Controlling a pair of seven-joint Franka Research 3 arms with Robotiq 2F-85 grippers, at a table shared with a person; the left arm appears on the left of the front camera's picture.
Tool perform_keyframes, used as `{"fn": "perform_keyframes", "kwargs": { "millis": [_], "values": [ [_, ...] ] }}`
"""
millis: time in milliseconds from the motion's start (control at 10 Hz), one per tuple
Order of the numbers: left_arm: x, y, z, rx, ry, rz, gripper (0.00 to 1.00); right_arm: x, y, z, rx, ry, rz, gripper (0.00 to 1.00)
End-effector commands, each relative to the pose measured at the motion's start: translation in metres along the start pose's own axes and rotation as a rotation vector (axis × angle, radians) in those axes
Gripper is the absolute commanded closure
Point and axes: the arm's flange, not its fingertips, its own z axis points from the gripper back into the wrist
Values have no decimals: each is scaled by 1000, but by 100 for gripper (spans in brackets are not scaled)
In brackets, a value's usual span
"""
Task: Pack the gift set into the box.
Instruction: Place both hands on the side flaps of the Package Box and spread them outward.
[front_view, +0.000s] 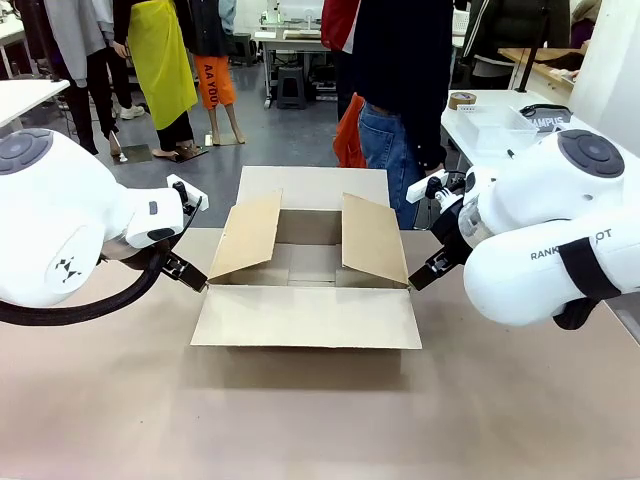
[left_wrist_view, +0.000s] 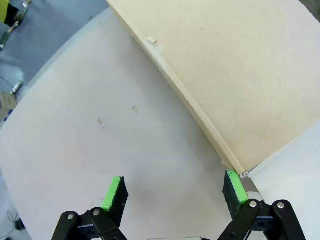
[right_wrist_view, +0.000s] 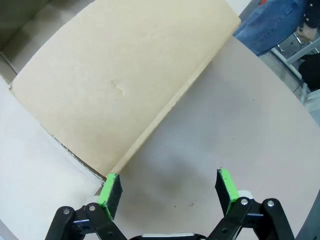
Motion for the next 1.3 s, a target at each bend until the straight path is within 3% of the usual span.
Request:
{"fn": "perform_keyframes", "kwargs": {
  "millis": [0, 200, 400, 600, 800, 900, 1000, 1200],
  "values": [
    [0, 0, 0, 0, 0, -1, 0, 0, 0, 0, 0, 0, 0, 0],
    [0, 0, 0, 0, 0, 0, 0, 0, 0, 0, 0, 0, 0, 0],
    [-13, 5, 37, -36, -15, -13, 0, -1, -9, 25, -16, 38, -26, 0],
    [-34, 17, 101, -45, -39, 138, 0, -10, -42, 69, 55, 39, -164, 0],
    [-60, 34, 154, -47, -63, 368, 0, -28, -75, 111, 149, 37, -344, 0],
    [-79, 53, 180, -155, -121, 516, 0, -44, -104, 137, 161, 2, -546, 0],
    [-110, 81, 203, -317, -234, 605, 0, -70, -142, 166, 218, -104, -740, 0],
    [-198, 146, 218, -583, -496, 941, 0, -149, -214, 199, 570, -316, -1034, 0]
  ]
}}
